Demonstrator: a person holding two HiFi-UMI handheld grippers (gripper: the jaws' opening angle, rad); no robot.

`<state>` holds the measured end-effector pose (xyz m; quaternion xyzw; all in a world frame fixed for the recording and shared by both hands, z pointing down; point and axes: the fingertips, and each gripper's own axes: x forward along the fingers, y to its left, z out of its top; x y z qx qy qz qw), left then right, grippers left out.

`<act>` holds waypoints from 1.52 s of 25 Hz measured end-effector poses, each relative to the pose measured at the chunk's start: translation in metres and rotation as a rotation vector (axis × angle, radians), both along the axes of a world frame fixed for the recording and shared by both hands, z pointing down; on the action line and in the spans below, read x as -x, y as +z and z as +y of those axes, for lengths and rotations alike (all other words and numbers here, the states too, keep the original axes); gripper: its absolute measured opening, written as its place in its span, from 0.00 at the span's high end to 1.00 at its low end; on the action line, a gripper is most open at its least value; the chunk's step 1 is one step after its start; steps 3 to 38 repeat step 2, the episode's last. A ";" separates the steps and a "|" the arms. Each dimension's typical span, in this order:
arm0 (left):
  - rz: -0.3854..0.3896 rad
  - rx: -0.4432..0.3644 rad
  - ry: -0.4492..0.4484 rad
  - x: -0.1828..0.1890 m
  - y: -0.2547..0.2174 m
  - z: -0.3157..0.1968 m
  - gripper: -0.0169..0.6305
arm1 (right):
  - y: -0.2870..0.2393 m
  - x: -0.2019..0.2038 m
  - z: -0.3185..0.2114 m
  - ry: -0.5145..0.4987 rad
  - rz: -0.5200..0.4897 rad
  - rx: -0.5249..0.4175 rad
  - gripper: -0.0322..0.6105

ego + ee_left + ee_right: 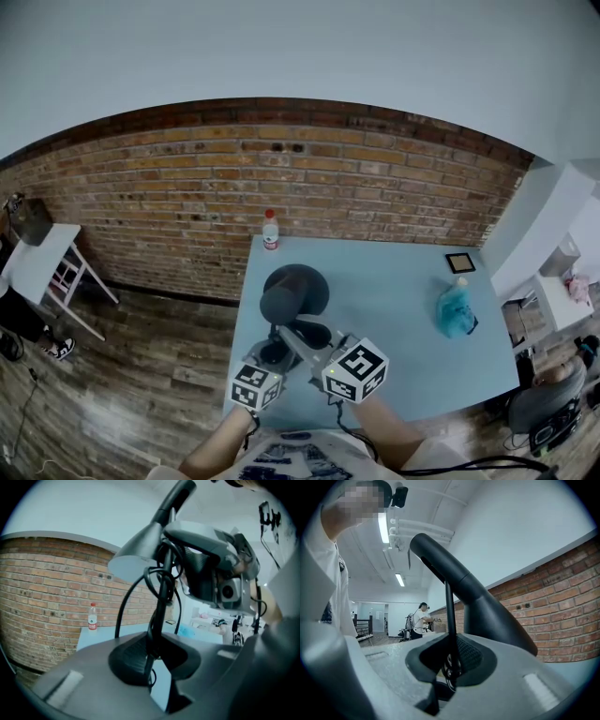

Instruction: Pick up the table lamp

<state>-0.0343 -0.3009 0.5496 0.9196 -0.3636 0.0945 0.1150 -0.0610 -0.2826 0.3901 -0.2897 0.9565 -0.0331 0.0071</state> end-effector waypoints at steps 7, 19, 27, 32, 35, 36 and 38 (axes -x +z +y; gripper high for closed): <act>0.001 0.001 0.000 -0.001 0.000 -0.003 0.90 | 0.000 -0.001 -0.002 -0.001 0.004 0.001 0.89; 0.001 0.001 0.000 -0.001 0.000 -0.003 0.90 | 0.000 -0.001 -0.002 -0.001 0.004 0.001 0.89; 0.001 0.001 0.000 -0.001 0.000 -0.003 0.90 | 0.000 -0.001 -0.002 -0.001 0.004 0.001 0.89; 0.001 0.001 0.000 -0.001 0.000 -0.003 0.90 | 0.000 -0.001 -0.002 -0.001 0.004 0.001 0.89; 0.001 0.001 0.000 -0.001 0.000 -0.003 0.90 | 0.000 -0.001 -0.002 -0.001 0.004 0.001 0.89; 0.001 0.001 0.000 -0.001 0.000 -0.003 0.90 | 0.000 -0.001 -0.002 -0.001 0.004 0.001 0.89; 0.001 0.001 0.000 -0.001 0.000 -0.003 0.90 | 0.000 -0.001 -0.002 -0.001 0.004 0.001 0.89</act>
